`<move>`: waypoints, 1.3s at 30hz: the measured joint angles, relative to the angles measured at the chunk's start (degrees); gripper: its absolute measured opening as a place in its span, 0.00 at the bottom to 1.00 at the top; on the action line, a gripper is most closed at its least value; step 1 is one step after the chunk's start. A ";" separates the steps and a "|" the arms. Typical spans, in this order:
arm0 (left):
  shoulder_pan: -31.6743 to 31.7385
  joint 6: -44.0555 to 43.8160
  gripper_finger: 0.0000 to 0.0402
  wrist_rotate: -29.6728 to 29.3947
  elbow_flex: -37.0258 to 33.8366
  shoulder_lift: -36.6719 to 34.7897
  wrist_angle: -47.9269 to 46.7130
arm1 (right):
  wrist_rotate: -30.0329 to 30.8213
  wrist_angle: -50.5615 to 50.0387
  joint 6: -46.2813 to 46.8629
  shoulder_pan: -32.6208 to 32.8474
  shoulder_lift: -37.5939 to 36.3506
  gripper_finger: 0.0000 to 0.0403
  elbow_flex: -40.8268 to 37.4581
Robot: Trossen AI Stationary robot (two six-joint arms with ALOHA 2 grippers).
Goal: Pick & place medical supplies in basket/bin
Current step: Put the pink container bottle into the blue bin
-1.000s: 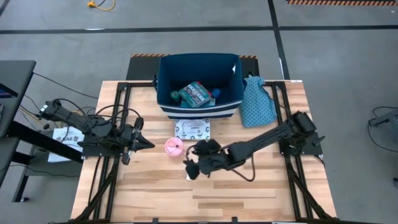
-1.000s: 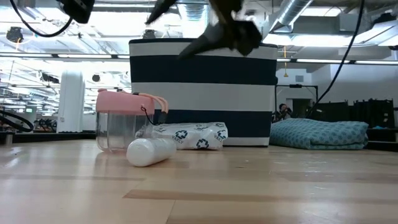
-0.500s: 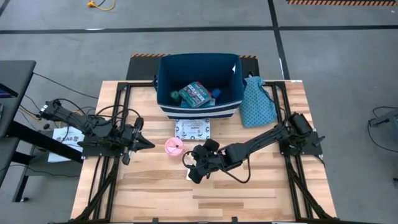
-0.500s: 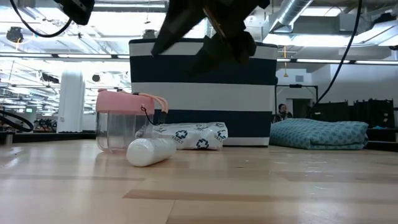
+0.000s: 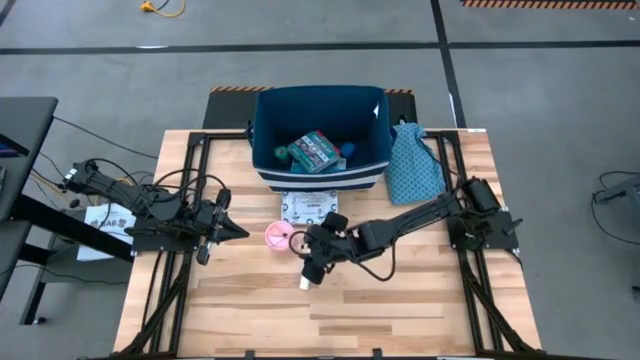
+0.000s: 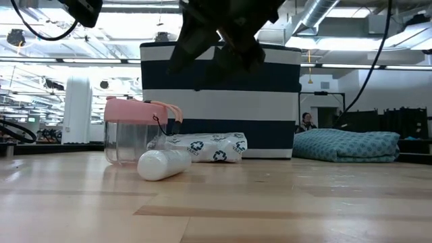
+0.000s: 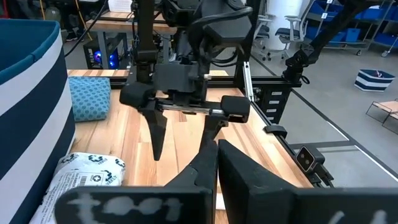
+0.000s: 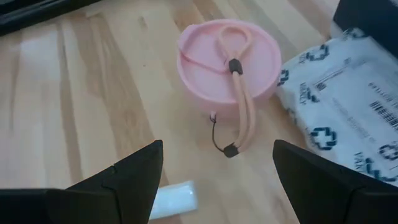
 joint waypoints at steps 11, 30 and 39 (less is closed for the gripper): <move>0.00 0.04 0.00 0.01 0.02 0.00 0.00 | -1.60 0.99 0.08 -1.45 -0.02 0.74 -0.90; -0.02 0.37 0.00 0.03 0.02 0.00 0.00 | -3.11 10.71 0.92 -2.96 0.00 0.74 -9.65; 0.00 -0.07 0.00 0.04 0.02 0.00 0.02 | -5.86 15.08 -0.84 -4.96 0.00 0.74 -10.19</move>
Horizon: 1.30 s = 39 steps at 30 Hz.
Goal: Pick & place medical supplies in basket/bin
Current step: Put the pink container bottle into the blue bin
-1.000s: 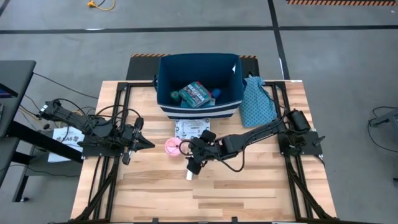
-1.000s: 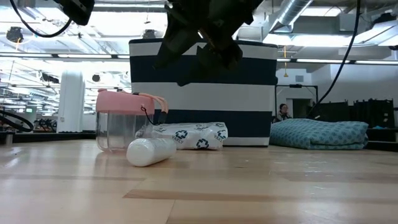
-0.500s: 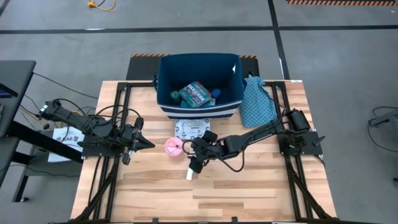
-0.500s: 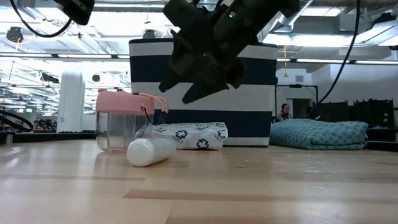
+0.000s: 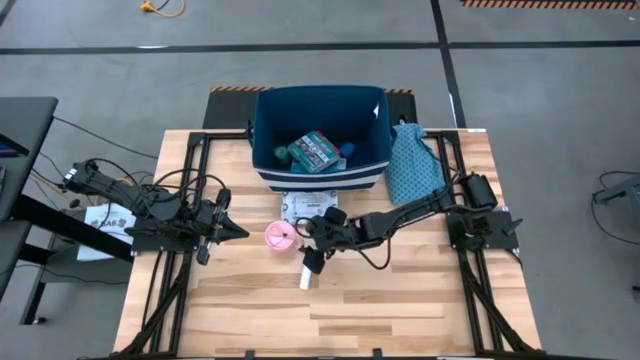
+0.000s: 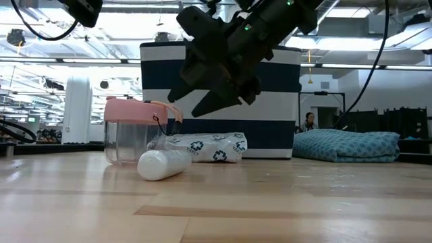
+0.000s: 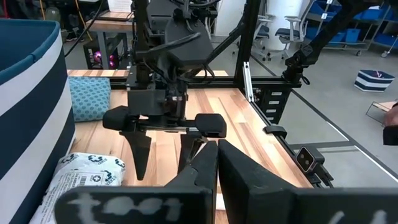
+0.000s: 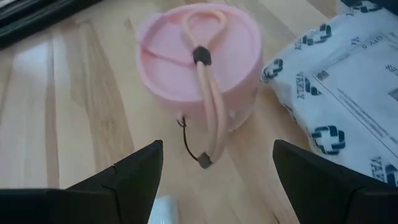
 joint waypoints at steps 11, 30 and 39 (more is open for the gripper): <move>-0.01 -0.02 0.00 -0.02 0.00 0.00 0.00 | -4.77 -0.02 -1.77 -1.75 0.00 0.74 0.00; -0.02 -0.72 0.00 0.07 0.02 -0.02 -0.01 | -10.59 3.59 -3.57 -2.82 5.67 0.74 2.06; 0.00 -0.90 0.00 0.07 0.02 -0.02 -0.02 | -11.67 3.79 -3.63 -4.88 5.49 0.70 2.27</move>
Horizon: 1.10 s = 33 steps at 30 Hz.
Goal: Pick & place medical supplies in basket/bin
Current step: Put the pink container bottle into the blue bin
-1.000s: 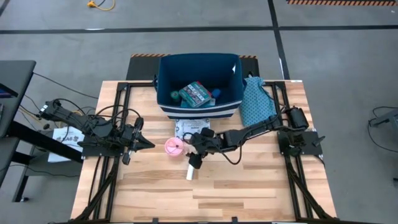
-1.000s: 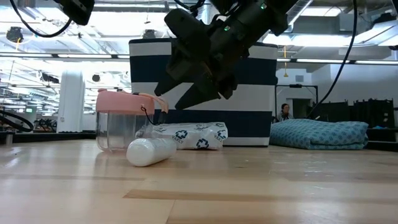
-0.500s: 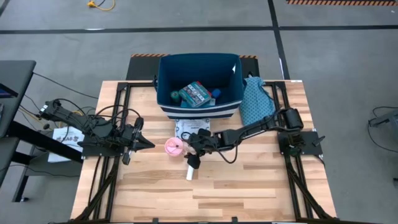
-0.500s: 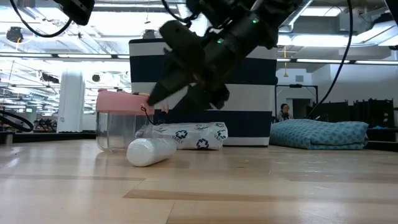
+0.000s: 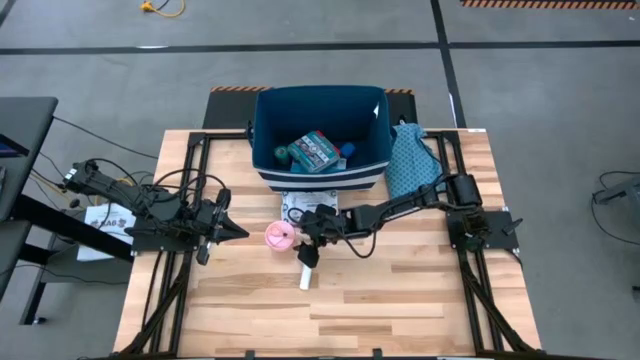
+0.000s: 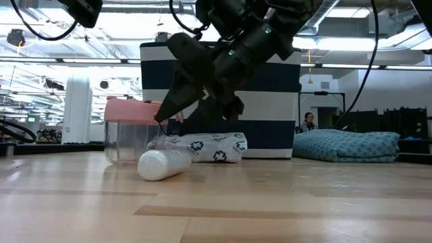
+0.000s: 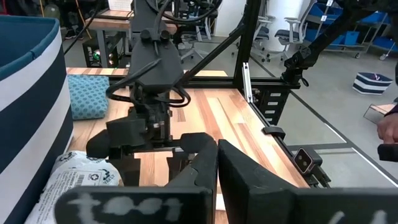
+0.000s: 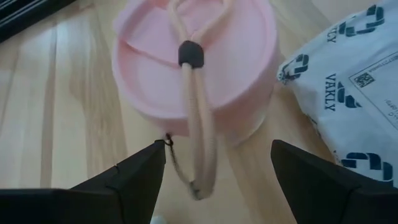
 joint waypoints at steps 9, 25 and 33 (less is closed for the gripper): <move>0.00 -0.09 0.00 0.07 0.00 0.00 -0.88 | -1.26 -0.02 0.02 -0.30 0.00 0.61 0.00; 0.00 -0.12 0.00 0.10 0.00 0.00 -0.87 | -7.31 -0.09 4.46 -0.73 0.00 0.03 0.00; 0.00 -0.15 0.00 0.11 0.00 0.00 -0.87 | -7.88 -1.59 7.38 -0.52 0.00 0.01 0.68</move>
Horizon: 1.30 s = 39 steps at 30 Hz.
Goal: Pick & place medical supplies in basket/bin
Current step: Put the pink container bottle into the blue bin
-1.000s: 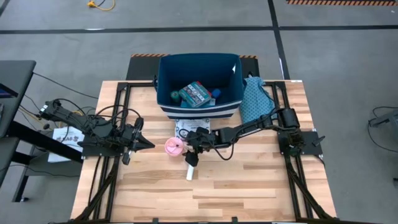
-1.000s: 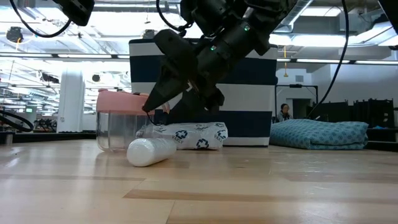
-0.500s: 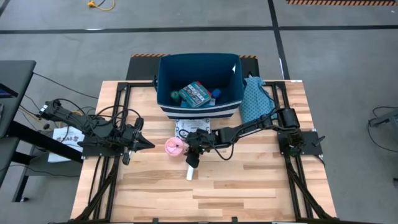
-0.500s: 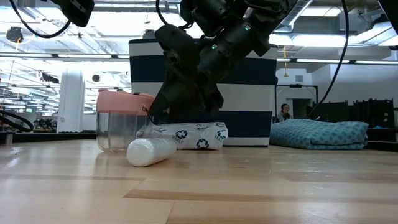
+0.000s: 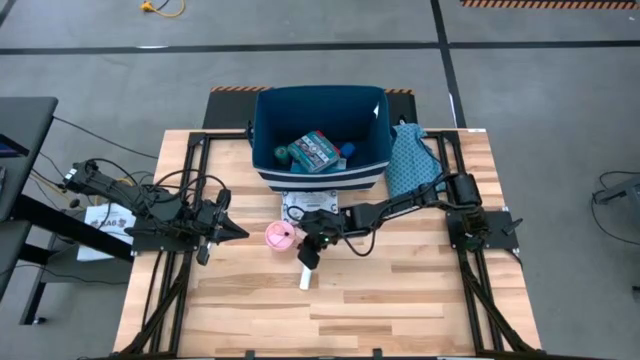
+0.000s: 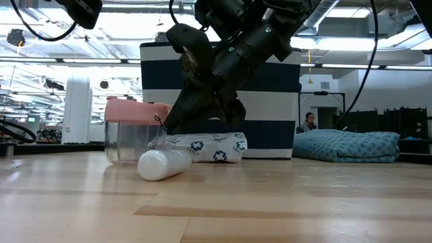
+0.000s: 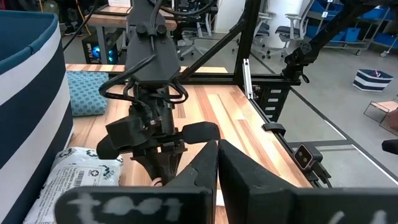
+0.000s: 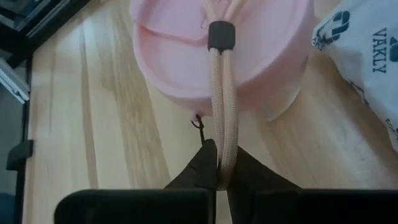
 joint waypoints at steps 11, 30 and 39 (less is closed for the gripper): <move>-0.01 0.02 0.00 0.00 0.00 0.00 0.00 | 1.96 -17.46 -6.46 2.23 -0.06 0.00 14.98; -0.02 0.39 0.00 -0.11 0.00 0.00 -0.57 | 6.56 -34.90 -14.30 0.52 -0.07 0.00 33.46; 0.00 0.39 0.00 -0.23 0.00 0.00 -0.57 | 9.67 -43.15 -17.62 -0.18 -0.07 0.00 43.58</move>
